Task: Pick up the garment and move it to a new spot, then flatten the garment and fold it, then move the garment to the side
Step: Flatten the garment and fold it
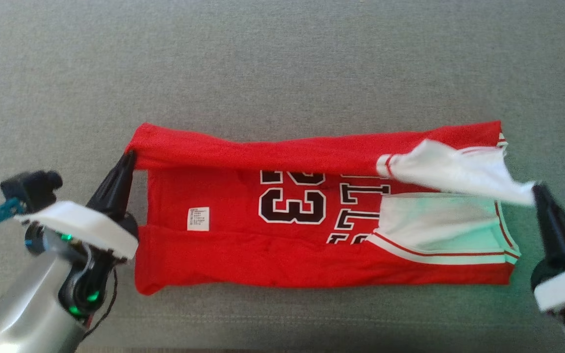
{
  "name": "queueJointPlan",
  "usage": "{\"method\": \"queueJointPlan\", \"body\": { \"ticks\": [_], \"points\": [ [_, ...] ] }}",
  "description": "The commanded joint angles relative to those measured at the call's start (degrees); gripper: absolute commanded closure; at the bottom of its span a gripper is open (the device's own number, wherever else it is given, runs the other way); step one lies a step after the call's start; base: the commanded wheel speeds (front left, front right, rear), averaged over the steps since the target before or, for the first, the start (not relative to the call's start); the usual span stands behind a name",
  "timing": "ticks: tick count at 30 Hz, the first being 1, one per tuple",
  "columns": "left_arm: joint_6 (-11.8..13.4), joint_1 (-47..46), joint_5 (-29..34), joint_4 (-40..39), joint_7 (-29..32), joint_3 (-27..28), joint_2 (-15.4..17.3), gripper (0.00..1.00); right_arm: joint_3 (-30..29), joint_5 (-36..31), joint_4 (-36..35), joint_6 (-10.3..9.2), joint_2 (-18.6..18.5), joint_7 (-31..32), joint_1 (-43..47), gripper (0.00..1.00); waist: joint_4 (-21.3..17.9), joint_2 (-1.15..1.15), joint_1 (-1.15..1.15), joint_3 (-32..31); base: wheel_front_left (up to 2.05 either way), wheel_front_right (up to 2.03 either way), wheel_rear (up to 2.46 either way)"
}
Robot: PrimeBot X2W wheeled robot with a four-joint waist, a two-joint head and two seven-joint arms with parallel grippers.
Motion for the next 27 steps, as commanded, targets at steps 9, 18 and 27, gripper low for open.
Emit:
{"method": "queueJointPlan", "body": {
  "ticks": [9, 18, 27],
  "points": [
    [2.0, 3.1, -1.8, -0.4, 0.2, 2.4, 2.3, 0.91, 4.6, 0.9, 0.8, 0.21, -0.3, -2.7, 5.2, 1.0, -0.9, 0.0, 0.0, 0.0, 0.0, 0.0, 0.0],
    [2.5, 3.0, 0.9, 3.5, -1.6, 2.7, 0.2, 0.0, 7.8, -4.3, 1.8, 0.21, -0.3, -6.8, 5.1, 0.0, -1.4, 0.0, 0.0, -0.5, 0.0, 0.0, 0.0],
    [9.0, 5.6, 15.0, -4.7, -2.3, 11.1, -2.8, 0.0, 7.8, -14.0, 0.9, 0.21, -0.3, -16.0, 1.5, 0.0, -1.1, 0.0, 0.0, -2.5, 0.0, 0.0, 0.0]
  ]
}}
